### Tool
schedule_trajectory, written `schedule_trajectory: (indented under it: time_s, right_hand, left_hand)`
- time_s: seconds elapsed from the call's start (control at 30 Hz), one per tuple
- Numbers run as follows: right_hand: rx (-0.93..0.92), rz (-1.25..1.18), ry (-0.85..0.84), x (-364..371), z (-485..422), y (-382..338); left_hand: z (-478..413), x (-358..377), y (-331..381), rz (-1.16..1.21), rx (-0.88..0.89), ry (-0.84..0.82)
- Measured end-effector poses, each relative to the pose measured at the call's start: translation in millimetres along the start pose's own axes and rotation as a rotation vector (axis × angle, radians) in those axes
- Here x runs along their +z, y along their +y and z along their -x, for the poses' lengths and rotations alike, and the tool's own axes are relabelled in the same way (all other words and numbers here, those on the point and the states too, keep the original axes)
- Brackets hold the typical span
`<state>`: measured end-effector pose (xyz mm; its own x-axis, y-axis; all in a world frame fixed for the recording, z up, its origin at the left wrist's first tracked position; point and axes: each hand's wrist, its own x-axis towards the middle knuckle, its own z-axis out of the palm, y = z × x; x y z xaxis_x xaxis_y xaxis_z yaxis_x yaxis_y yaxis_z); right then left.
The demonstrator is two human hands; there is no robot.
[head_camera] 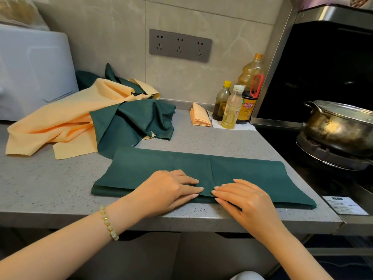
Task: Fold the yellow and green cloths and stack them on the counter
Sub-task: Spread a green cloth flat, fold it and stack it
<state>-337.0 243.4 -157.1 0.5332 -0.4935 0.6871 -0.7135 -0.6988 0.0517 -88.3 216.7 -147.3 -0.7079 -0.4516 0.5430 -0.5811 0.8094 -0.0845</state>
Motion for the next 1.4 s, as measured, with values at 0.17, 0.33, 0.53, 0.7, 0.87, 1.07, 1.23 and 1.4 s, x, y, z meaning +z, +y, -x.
schedule_trajectory:
  time_s: [0.17,0.33,0.53,0.7,0.87,1.07,1.23,1.4]
  right_hand:
    - [0.01,0.003,0.001,0.0,3.4,-0.2]
    - [0.021,0.017,-0.012,-2.3,3.9,-1.4]
    - [0.038,-0.015,-0.039,-2.4,4.9,-2.6]
    - [0.099,-0.09,-0.123,-4.6,4.7,-4.1]
    - [0.182,-0.103,-0.208,-10.4,0.9,-9.5]
    - [0.586,-0.169,-0.247,-7.5,-36.4,-25.9]
    - [0.666,-0.171,-0.512,42.8,-93.3,-8.1]
    - [0.648,-0.048,-0.675,69.5,-82.8,8.4]
  left_hand:
    - [1.2,4.2,0.5,0.013,0.008,-0.032]
    - [-1.4,4.8,1.1,0.016,-0.007,-0.08]
    - [-1.3,3.4,1.7,-0.035,0.008,-0.089]
    - [-29.2,-11.6,10.8,0.08,-0.281,-0.233]
    - [-69.3,15.6,-13.5,-0.007,-0.549,-0.379]
    - [-57.1,43.9,-8.7,0.082,-0.726,-0.55]
    - [-55.4,43.1,-7.1,0.087,-0.751,-0.52]
    - [-53.6,42.8,-6.4,0.079,-0.758,-0.493]
